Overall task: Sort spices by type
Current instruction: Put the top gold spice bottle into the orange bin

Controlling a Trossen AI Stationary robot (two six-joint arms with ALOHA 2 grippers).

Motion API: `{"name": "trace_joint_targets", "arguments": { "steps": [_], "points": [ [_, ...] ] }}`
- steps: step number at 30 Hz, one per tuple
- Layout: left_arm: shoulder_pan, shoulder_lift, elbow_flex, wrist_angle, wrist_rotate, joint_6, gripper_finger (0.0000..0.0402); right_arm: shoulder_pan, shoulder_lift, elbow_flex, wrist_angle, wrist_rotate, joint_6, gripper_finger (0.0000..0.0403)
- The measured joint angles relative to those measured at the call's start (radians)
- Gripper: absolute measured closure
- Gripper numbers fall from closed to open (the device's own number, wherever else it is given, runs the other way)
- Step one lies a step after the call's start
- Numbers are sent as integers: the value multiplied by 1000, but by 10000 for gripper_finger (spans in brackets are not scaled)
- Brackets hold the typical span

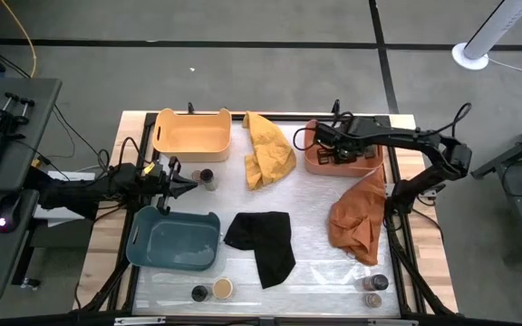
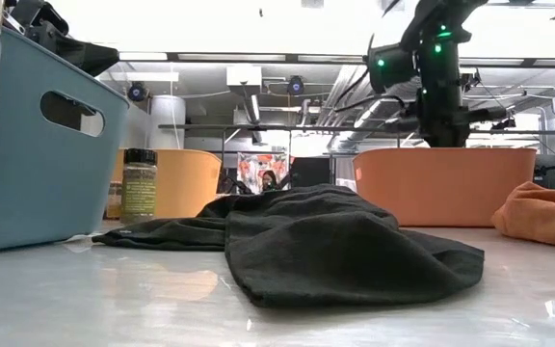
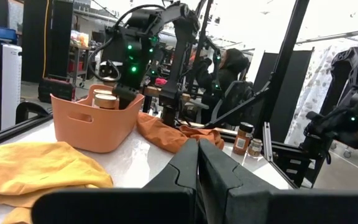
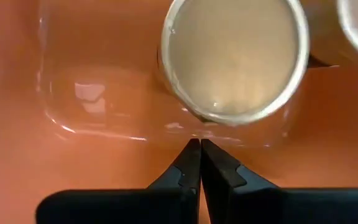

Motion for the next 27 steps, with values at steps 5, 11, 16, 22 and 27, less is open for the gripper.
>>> {"name": "trace_joint_targets", "arguments": {
  "steps": [5,11,16,22,27],
  "points": [
    [0,0,0,0,0,0,401,-1,0,-18,51,48,27,402],
    [0,0,0,0,0,0,401,-20,0,-18,51,104,37,402],
    [0,0,0,0,0,0,401,-41,0,-18,52,134,36,402],
    [0,0,0,0,0,0,401,-60,0,-18,79,161,17,402],
    [0,0,0,0,0,0,401,-65,0,-18,83,188,16,403]
  ]
}}
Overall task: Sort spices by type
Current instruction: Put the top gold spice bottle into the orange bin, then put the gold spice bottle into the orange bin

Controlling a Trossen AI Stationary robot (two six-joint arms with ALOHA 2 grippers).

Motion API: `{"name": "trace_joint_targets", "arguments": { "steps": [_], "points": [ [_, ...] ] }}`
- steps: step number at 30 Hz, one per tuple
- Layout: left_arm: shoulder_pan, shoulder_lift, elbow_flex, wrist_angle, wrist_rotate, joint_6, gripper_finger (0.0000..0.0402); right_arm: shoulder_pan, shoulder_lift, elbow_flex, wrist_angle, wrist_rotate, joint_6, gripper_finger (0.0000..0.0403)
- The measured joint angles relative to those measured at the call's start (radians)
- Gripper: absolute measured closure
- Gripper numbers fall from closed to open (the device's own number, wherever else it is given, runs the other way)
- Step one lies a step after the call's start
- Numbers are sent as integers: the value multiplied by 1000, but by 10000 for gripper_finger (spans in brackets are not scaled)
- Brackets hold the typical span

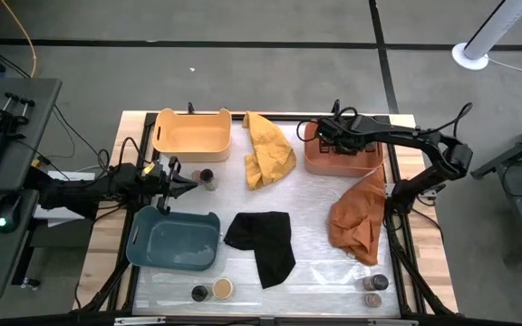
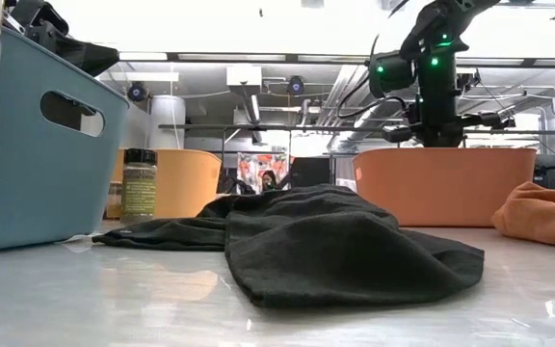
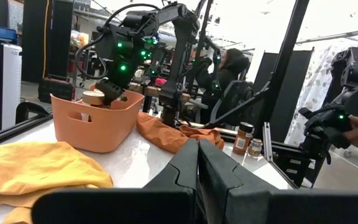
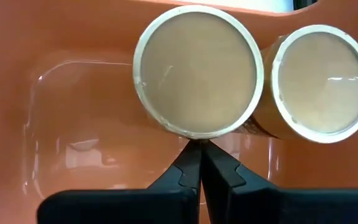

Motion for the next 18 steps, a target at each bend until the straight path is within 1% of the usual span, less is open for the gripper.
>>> {"name": "trace_joint_targets", "arguments": {
  "steps": [4,9,12,13,15,18],
  "points": [
    [0,0,0,0,0,0,401,9,-1,6,-3,-21,-12,403],
    [0,0,0,0,0,0,401,80,-55,68,11,-19,-26,403],
    [0,0,0,0,0,0,401,141,-120,110,98,-29,-114,403],
    [0,0,0,0,0,0,401,162,-144,119,151,-58,-166,403],
    [0,0,0,0,0,0,401,201,-190,125,289,-167,-267,403],
    [0,0,0,-1,0,0,401,259,-228,124,487,-332,-312,403]
  ]
}}
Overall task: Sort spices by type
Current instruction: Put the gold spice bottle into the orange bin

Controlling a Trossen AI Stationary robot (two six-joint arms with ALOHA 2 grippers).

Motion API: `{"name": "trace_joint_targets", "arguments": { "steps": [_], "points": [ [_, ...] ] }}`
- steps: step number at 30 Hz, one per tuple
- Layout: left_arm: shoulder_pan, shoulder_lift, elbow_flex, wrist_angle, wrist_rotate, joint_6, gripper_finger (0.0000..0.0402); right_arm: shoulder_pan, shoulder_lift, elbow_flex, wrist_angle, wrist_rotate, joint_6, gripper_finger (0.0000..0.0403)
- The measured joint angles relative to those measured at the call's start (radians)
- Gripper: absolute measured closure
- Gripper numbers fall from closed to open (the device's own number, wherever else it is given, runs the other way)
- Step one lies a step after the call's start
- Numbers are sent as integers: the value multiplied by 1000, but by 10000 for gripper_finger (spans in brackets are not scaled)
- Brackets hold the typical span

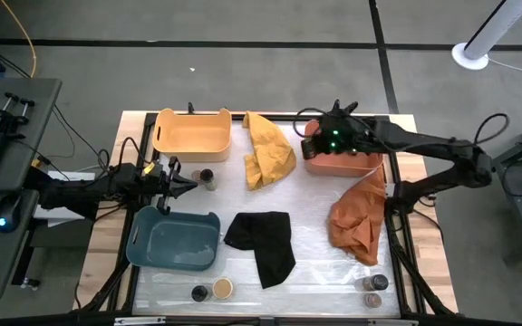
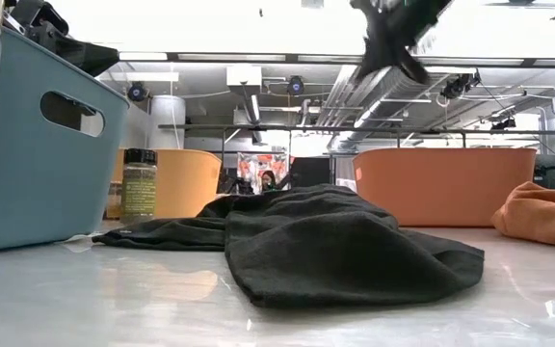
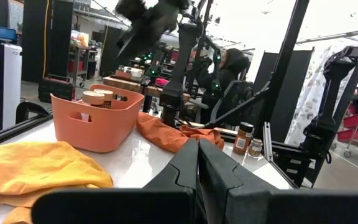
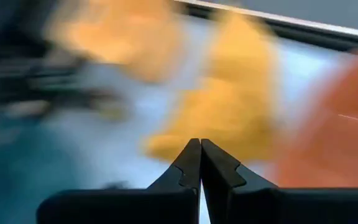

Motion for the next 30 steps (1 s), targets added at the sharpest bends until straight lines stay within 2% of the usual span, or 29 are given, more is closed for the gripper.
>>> {"name": "trace_joint_targets", "arguments": {
  "steps": [3,7,11,14,18,22,25,30],
  "points": [
    [0,0,0,0,0,0,401,61,0,0,160,-75,0,400],
    [0,0,0,0,0,0,401,149,46,0,331,-84,-6,374],
    [0,0,0,0,0,0,401,231,125,0,512,-86,0,305],
    [0,0,0,0,0,0,401,288,208,45,560,-90,-13,236],
    [0,0,0,1,0,0,401,345,330,186,525,-117,-51,151],
    [0,0,0,0,0,0,401,383,460,372,395,-207,-148,96],
    [0,0,0,0,0,0,401,409,555,524,243,-251,-258,78],
    [0,0,0,1,0,0,401,468,694,748,39,-269,-435,73]
  ]
}}
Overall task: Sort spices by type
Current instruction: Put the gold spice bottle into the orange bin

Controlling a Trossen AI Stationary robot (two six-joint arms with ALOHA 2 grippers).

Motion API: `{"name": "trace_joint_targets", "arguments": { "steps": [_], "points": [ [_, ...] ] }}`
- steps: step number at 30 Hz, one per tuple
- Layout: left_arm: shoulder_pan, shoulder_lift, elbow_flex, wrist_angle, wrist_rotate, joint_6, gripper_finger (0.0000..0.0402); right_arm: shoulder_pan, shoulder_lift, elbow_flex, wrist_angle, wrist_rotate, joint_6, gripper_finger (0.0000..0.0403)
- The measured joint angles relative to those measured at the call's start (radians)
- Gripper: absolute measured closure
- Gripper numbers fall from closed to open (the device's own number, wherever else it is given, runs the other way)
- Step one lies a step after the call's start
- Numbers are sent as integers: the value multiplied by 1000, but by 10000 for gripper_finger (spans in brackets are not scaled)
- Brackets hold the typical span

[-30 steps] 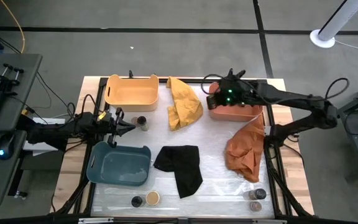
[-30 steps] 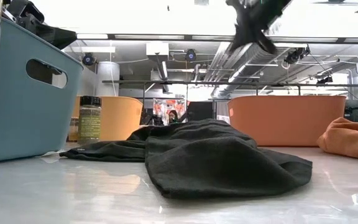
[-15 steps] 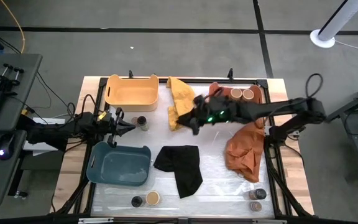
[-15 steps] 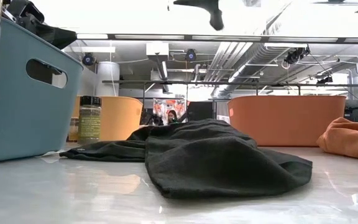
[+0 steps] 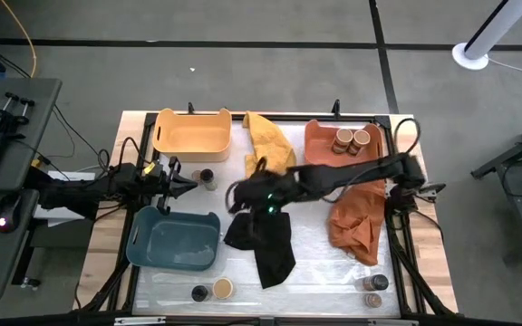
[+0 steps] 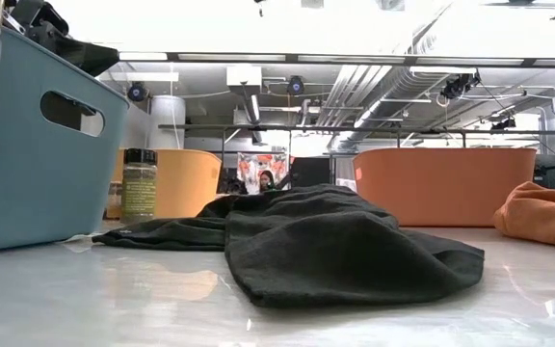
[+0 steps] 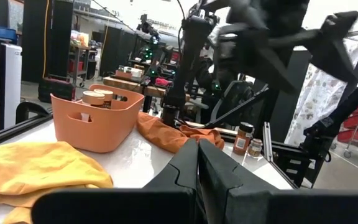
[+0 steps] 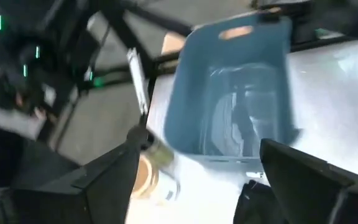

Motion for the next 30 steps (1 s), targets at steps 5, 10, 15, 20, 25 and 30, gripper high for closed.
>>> {"name": "trace_joint_targets", "arguments": {
  "steps": [5,10,15,20,25,30],
  "points": [
    [0,0,0,0,0,0,401,82,99,120,-54,-9,-191,73],
    [0,0,0,0,0,0,401,164,170,135,0,31,-321,73],
    [0,0,0,0,0,0,401,219,224,134,45,72,-333,73],
    [0,0,0,0,0,0,401,249,278,134,64,124,-331,72],
    [0,0,0,0,0,0,401,265,338,134,125,176,-328,72],
    [0,0,0,0,0,0,401,264,376,133,157,233,-321,72]
  ]
}}
